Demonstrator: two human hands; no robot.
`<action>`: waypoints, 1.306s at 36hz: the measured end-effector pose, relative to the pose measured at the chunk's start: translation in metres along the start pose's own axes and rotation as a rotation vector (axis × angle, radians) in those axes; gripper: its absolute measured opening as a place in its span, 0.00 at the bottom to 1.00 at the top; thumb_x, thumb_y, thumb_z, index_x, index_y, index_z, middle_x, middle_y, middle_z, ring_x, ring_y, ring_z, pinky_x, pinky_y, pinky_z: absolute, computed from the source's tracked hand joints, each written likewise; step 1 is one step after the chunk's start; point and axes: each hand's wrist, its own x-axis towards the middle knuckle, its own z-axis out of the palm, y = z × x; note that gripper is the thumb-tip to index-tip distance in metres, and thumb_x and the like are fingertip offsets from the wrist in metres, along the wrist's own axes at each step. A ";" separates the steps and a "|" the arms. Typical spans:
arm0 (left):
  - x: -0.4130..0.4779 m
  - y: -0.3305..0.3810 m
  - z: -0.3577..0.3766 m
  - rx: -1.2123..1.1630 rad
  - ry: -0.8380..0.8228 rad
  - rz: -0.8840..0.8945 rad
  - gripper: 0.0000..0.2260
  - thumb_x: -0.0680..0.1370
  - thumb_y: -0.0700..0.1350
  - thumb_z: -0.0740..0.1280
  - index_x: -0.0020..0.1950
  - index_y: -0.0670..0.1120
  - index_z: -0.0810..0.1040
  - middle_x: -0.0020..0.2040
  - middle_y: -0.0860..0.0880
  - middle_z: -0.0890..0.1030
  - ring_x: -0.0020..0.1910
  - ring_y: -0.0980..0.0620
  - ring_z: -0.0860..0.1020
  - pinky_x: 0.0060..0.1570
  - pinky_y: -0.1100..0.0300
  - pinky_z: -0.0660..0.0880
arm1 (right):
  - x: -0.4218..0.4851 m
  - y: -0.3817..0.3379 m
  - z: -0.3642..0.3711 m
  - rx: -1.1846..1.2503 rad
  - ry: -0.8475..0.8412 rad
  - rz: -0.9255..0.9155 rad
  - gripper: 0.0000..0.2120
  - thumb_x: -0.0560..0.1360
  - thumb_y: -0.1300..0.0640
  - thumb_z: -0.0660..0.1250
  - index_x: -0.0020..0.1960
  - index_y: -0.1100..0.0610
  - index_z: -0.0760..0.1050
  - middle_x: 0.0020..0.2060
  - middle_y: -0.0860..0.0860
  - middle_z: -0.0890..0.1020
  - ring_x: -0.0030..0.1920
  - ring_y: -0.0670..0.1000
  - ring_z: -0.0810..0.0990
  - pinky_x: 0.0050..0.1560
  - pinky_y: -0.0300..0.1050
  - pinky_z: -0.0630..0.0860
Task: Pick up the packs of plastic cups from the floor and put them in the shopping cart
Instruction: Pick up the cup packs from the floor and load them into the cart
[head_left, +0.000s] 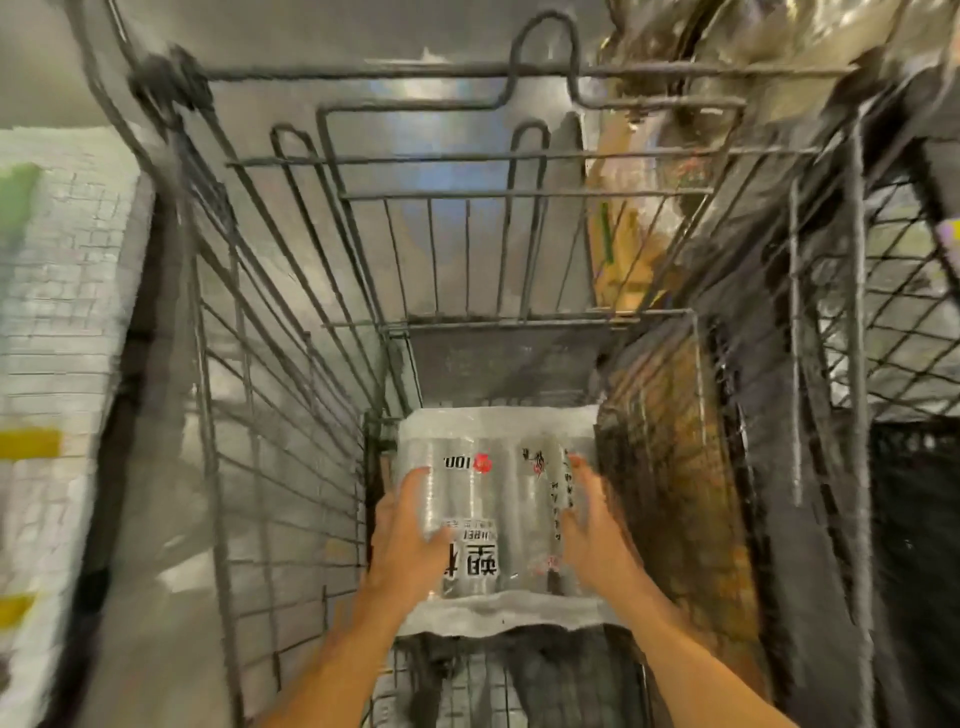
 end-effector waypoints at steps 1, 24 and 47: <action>0.002 -0.003 0.003 0.021 0.000 -0.014 0.32 0.75 0.42 0.69 0.66 0.71 0.59 0.64 0.53 0.63 0.64 0.48 0.69 0.63 0.46 0.71 | 0.002 0.004 0.005 -0.012 -0.011 0.004 0.24 0.79 0.69 0.61 0.75 0.68 0.61 0.70 0.43 0.56 0.72 0.42 0.53 0.74 0.37 0.48; -0.027 0.068 -0.040 0.291 -0.068 0.221 0.29 0.79 0.53 0.63 0.78 0.59 0.54 0.80 0.51 0.50 0.79 0.49 0.49 0.76 0.48 0.54 | -0.038 -0.057 -0.033 -0.255 0.217 -0.090 0.24 0.81 0.49 0.60 0.76 0.47 0.62 0.74 0.48 0.65 0.73 0.52 0.65 0.68 0.46 0.64; -0.382 0.332 -0.238 0.679 -0.143 1.135 0.25 0.78 0.57 0.64 0.73 0.52 0.68 0.71 0.52 0.72 0.67 0.52 0.71 0.66 0.55 0.70 | -0.507 -0.239 -0.209 -0.352 0.785 -0.045 0.25 0.78 0.47 0.64 0.74 0.47 0.66 0.64 0.52 0.78 0.61 0.54 0.78 0.61 0.46 0.72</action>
